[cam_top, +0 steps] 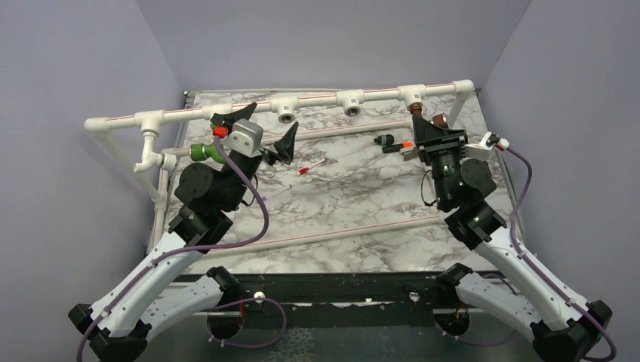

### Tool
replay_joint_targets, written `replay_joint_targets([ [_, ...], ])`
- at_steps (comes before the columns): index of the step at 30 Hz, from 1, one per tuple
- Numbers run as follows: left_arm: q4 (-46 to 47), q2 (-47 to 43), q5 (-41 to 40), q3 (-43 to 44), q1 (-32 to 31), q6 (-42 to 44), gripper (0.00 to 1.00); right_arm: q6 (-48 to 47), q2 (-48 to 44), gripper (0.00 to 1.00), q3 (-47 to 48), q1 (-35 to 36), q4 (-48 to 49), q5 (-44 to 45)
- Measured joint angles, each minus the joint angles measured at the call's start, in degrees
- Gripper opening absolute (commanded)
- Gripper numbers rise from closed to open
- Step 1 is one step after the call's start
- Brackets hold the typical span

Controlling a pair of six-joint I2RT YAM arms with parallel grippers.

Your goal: Install the water faucets

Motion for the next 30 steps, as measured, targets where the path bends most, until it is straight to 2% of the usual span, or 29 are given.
replay_joint_targets([
  [10, 0.0, 0.0, 0.0, 0.0, 0.0, 0.0, 0.99, 25.2, -1.2, 0.01, 0.7, -0.3, -7.0, 0.6],
  [17, 0.0, 0.2, 0.0, 0.0, -0.2, 0.0, 0.99, 36.1, -2.7, 0.01, 0.7, -0.3, -10.6, -0.7],
  [20, 0.0, 0.3, 0.0, 0.0, -0.3, 0.0, 0.99, 37.5, -2.8, 0.13, 0.8, -0.3, -11.3, -0.8],
  [25, 0.0, 0.3, 0.0, 0.0, -0.3, 0.0, 0.99, 37.9, -2.8, 0.46, 2.5, -0.3, -14.9, -0.8],
  [30, 0.0, 0.3, 0.0, 0.0, -0.3, 0.0, 0.99, 37.8, -2.9, 0.62, 3.3, 0.3, -18.9, -2.3],
])
